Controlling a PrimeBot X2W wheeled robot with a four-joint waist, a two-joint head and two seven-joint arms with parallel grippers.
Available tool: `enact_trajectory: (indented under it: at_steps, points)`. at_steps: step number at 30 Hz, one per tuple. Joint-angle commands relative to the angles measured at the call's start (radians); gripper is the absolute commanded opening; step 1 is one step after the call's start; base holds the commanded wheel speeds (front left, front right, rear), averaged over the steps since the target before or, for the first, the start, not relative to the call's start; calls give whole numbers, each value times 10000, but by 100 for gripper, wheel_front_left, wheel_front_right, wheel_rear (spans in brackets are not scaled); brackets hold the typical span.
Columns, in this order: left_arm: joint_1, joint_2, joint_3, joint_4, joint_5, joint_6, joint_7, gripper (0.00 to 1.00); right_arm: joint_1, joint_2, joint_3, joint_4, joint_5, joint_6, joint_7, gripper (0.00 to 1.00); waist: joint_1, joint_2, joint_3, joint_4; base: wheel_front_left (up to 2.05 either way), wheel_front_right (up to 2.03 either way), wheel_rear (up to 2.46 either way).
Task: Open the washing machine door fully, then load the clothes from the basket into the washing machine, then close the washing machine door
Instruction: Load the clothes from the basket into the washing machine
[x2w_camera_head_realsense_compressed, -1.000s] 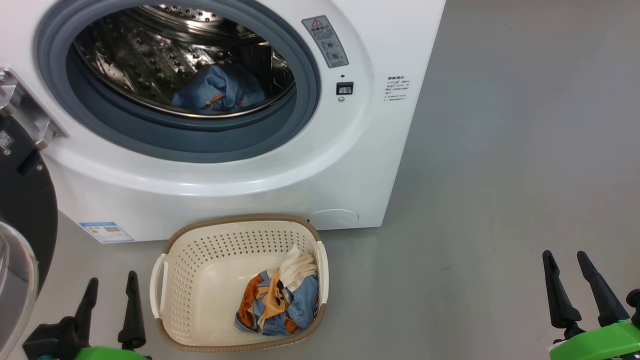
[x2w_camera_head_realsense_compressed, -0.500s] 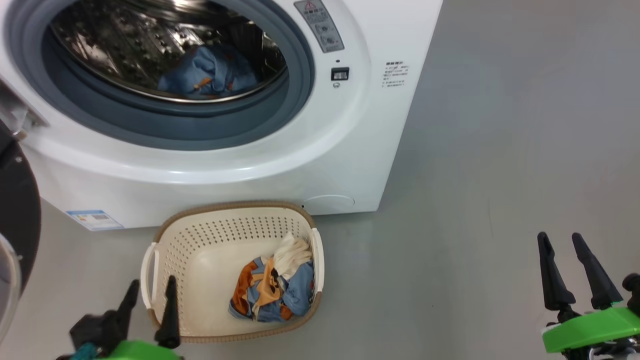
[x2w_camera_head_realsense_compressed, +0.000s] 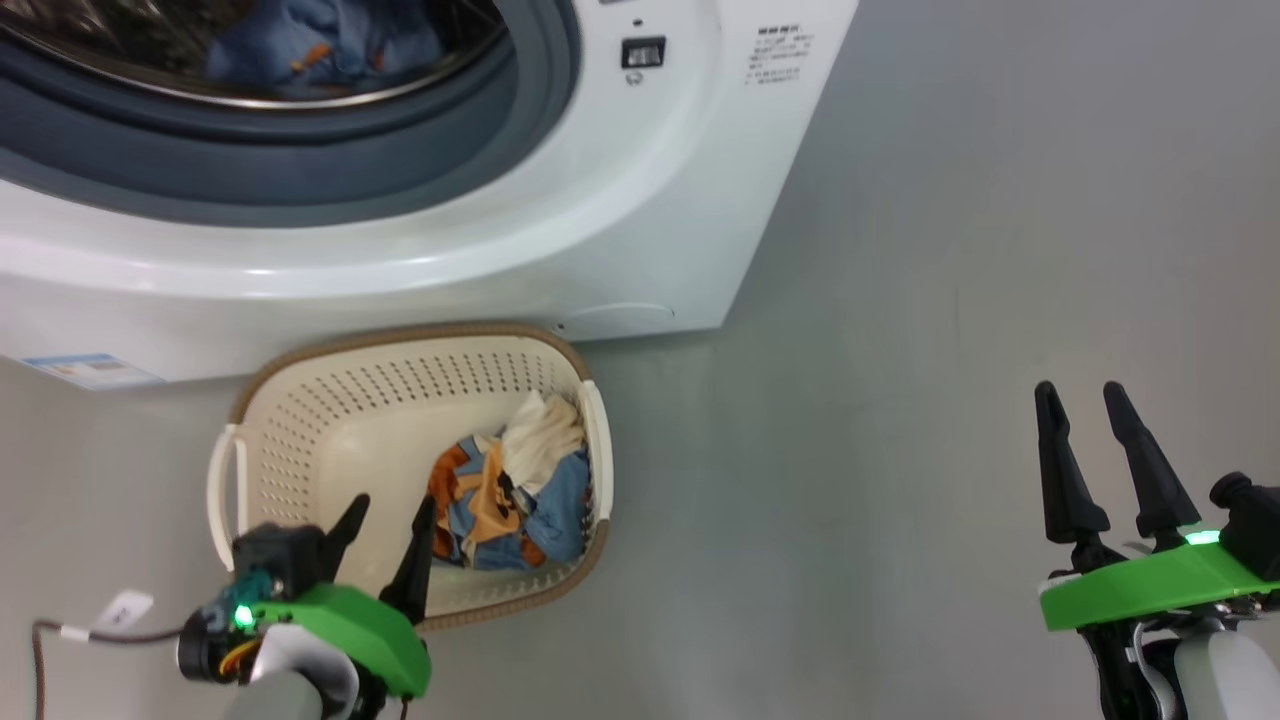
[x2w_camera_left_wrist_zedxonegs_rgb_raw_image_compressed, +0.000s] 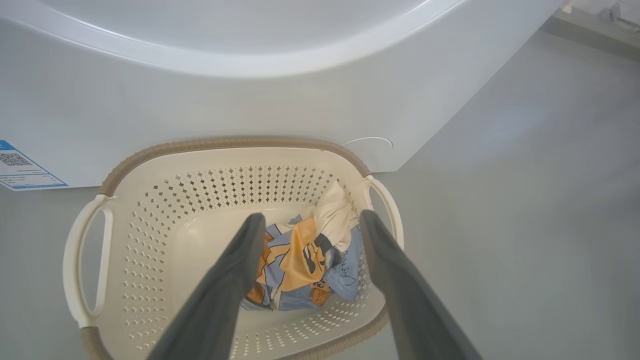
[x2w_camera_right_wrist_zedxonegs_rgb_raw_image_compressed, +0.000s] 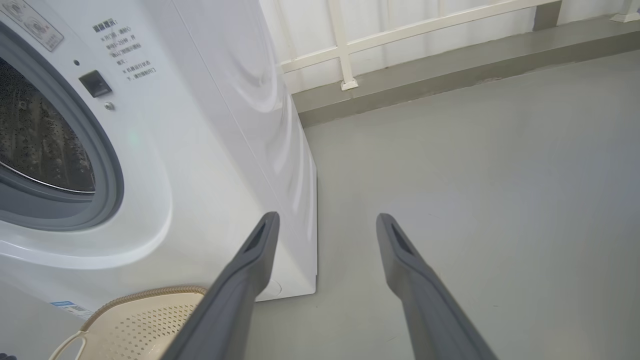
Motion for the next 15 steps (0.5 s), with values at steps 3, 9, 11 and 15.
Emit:
enact_trajectory:
  at_steps: [3, 9, 11, 15]
  points:
    - [-817, 443, -315, 479, -513, -15, -65, 100, -306, 29, 255, -297, -131, 16, -48, 100, 0, 0, 1047, -511, 0, 0, 0]
    - [-2359, 859, -1771, 1736, -1672, -16, -65, 100, -895, 238, 352, -457, -229, 16, -48, 100, 0, 0, 2210, -873, 0, 0, 0]
    - [-2724, 963, -2081, 2093, -2038, -16, -65, 100, -1057, 294, 400, -503, -256, 16, -48, 100, 0, 0, 2483, -978, 0, 0, 0]
    - [-3333, 1116, -2881, 2717, -2776, -16, -65, 100, -1305, 404, 537, -539, -287, 16, -48, 100, 0, 0, 2910, -1165, 0, 0, 0]
